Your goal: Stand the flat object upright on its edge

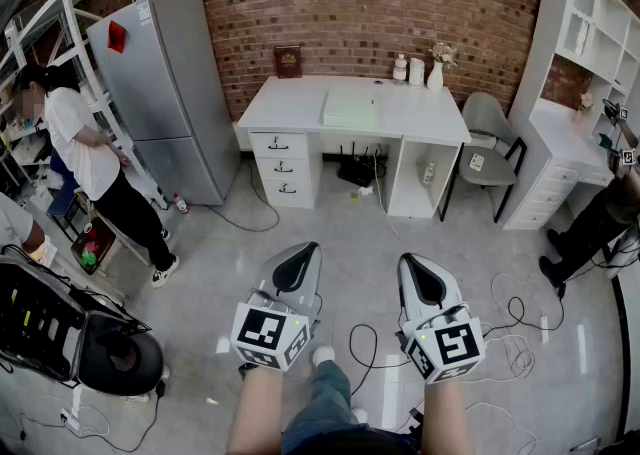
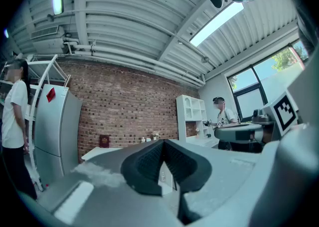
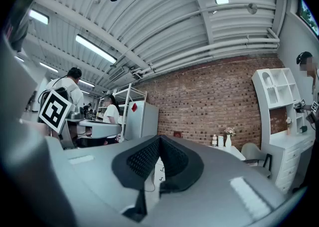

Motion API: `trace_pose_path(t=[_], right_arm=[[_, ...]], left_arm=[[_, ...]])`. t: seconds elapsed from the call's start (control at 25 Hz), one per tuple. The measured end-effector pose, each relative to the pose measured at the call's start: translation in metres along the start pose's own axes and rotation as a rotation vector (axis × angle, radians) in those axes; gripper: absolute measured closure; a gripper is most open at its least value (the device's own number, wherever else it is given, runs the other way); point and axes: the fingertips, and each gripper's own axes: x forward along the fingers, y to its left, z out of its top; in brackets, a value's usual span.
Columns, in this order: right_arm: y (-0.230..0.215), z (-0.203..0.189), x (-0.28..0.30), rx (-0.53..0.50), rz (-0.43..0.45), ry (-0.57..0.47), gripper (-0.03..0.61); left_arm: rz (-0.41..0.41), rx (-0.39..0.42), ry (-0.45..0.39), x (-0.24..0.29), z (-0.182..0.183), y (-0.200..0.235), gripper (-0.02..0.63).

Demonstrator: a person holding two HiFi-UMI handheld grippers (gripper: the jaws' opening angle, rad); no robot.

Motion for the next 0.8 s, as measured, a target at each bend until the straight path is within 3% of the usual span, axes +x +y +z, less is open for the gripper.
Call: trace_pose_path(t=[0.36, 0.8], right_arm=[[-0.010, -0.012, 0.030, 0.010, -0.011, 0.012, 0.580], [-0.059, -0.032, 0.150, -0.008, -0.052, 0.008, 0.578]], left_arm=[[-0.001, -0.018, 0.005, 0.022, -0.011, 0.023, 0.615], [-0.053, -0.070, 0.035, 0.129, -0.037, 0.104, 0.617]])
